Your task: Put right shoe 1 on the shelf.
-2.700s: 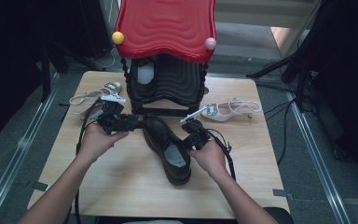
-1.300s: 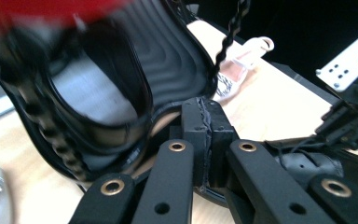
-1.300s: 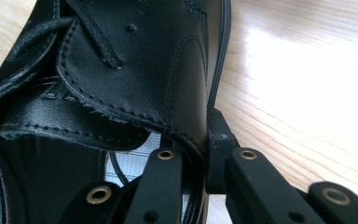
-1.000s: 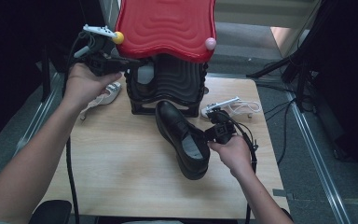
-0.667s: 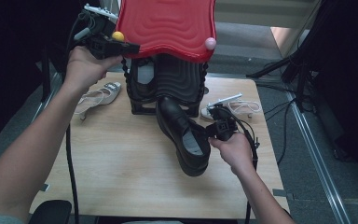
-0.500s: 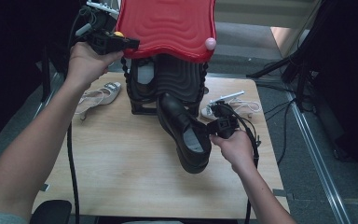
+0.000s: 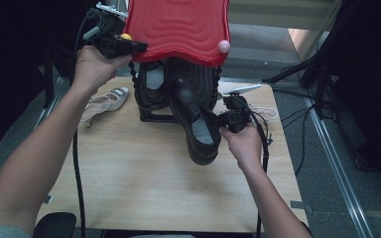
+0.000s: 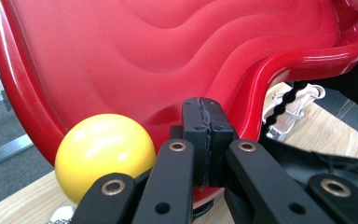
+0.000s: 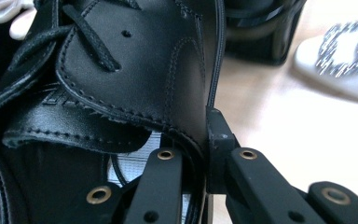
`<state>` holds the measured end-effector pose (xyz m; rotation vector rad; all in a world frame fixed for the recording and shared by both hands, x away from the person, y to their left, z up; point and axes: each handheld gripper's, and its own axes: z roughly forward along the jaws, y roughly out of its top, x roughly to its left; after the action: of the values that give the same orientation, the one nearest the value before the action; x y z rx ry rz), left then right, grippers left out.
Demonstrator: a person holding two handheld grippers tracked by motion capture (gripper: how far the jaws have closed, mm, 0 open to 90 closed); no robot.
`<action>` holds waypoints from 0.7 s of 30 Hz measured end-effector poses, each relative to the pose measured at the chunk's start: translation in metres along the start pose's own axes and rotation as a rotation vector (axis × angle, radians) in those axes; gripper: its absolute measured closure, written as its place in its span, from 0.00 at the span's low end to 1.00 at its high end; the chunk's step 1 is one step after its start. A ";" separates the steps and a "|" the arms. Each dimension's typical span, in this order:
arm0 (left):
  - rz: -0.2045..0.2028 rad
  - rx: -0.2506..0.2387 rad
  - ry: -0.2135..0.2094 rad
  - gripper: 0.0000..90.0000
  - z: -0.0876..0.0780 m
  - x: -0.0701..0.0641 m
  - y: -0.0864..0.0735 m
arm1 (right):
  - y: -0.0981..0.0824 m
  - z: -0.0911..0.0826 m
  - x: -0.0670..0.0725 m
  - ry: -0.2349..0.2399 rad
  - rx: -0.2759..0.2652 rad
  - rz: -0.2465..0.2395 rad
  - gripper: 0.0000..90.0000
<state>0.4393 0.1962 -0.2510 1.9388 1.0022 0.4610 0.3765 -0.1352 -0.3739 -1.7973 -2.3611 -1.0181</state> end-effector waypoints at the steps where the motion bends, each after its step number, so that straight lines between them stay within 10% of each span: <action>1: -0.001 0.000 0.001 1.00 0.000 0.000 0.000 | 0.002 0.001 0.001 -0.008 -0.016 0.001 0.97; 21: 0.006 0.006 0.004 1.00 -0.001 -0.001 0.000 | 0.044 0.033 0.022 -0.163 -0.236 0.115 0.97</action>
<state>0.4384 0.1960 -0.2509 1.9473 1.0015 0.4662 0.4187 -0.0942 -0.3706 -2.1474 -2.2722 -1.2238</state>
